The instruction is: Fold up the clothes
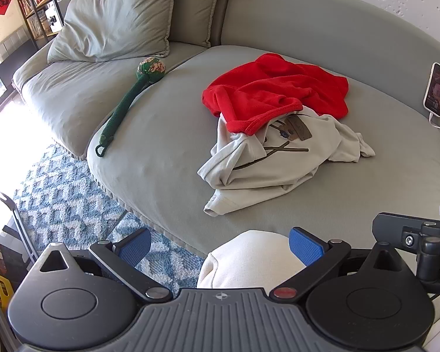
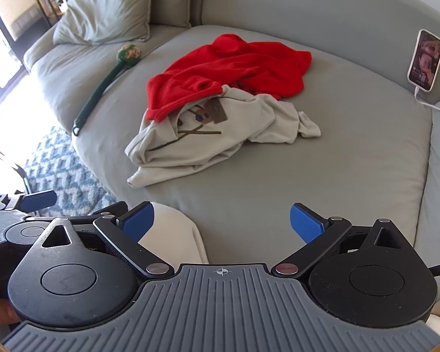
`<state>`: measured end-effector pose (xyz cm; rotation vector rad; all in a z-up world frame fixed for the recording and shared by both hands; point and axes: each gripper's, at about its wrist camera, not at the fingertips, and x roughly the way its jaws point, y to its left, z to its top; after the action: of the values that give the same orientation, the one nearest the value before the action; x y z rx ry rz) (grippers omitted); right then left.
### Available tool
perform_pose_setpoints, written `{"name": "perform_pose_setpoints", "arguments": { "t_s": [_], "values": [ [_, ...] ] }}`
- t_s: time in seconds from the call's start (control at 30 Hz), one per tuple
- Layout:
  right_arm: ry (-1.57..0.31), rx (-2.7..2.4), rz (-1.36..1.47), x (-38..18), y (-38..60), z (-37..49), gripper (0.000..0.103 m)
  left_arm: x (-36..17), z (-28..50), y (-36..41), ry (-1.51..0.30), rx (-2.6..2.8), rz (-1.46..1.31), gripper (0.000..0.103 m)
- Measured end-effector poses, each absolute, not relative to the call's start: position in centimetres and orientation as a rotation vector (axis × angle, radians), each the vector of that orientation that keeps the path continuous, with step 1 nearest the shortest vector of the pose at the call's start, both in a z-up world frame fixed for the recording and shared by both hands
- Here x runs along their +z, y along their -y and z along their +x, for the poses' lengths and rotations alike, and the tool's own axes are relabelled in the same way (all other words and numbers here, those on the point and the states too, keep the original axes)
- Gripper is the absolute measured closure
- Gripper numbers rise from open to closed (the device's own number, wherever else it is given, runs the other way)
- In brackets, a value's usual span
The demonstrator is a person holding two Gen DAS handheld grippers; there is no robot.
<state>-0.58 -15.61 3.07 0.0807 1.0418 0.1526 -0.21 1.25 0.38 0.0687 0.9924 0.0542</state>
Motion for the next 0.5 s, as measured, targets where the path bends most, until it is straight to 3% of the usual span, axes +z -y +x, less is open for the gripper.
{"name": "perform_pose_setpoints", "arguments": {
  "t_s": [0.5],
  "values": [
    [-1.047,0.154,0.083,2.81,15.49,-0.42,0.004,0.16,-0.13,-1.41,-0.999,0.056,0.063,0.003]
  ]
}}
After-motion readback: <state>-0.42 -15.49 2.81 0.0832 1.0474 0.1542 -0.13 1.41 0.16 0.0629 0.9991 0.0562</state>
